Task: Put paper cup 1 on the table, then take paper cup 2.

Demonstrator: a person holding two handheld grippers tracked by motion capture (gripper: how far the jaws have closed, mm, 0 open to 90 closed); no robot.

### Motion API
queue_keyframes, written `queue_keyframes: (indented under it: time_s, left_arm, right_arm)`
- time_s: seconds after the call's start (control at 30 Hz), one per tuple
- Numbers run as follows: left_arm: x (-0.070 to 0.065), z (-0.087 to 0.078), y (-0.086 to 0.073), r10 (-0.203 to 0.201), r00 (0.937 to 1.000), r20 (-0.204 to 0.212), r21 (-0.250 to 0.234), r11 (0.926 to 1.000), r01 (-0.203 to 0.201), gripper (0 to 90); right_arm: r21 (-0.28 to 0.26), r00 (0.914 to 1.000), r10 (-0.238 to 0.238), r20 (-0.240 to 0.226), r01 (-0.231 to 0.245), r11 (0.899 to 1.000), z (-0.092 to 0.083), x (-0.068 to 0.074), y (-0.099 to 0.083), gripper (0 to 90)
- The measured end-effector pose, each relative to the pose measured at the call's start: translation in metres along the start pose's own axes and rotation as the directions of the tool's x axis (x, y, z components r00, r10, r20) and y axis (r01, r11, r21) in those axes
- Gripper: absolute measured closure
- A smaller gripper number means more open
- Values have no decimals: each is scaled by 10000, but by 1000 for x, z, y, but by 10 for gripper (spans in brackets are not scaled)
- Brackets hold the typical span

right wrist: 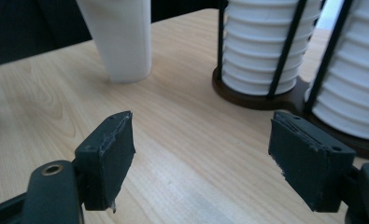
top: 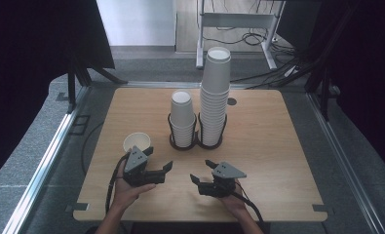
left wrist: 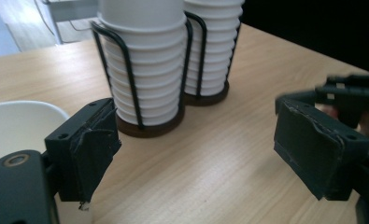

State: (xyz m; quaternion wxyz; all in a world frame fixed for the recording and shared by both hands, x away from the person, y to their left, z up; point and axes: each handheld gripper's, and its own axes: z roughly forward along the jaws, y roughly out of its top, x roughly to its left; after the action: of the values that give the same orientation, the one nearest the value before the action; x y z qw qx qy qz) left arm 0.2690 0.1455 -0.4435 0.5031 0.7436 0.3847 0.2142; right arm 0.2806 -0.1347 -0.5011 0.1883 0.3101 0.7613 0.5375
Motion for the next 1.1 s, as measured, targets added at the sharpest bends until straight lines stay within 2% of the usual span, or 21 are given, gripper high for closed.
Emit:
queue_keyframes:
  time_s: [0.23,0.3,0.43,0.67,0.87,1.1]
  left_arm:
    - [-3,7,0,-105,9996,269,109,9999,102,140]
    - [-4,9,0,-144,9992,368,148,9998,138,142]
    - [-7,13,-1,-127,9984,559,355,9993,108,144]
    - [-7,15,-1,-109,9980,624,501,9987,78,146]
    - [-7,16,-2,-105,9977,666,595,9982,65,146]
    - [-9,19,-3,-85,9973,730,756,9971,30,148]
  right_arm:
    - [-493,9990,188,394,-168,9986,-11,-18,20,214]
    - [-741,9977,326,596,-282,9969,-15,-28,29,210]
    - [-885,9950,556,833,-481,9949,-17,-45,46,188]
    - [-1134,9898,661,1259,-519,9922,-11,-69,83,133]
    - [-1097,9844,664,1628,-488,9928,-4,-81,110,41]
    - [-1269,9840,680,1645,-472,9908,3,-93,135,20]
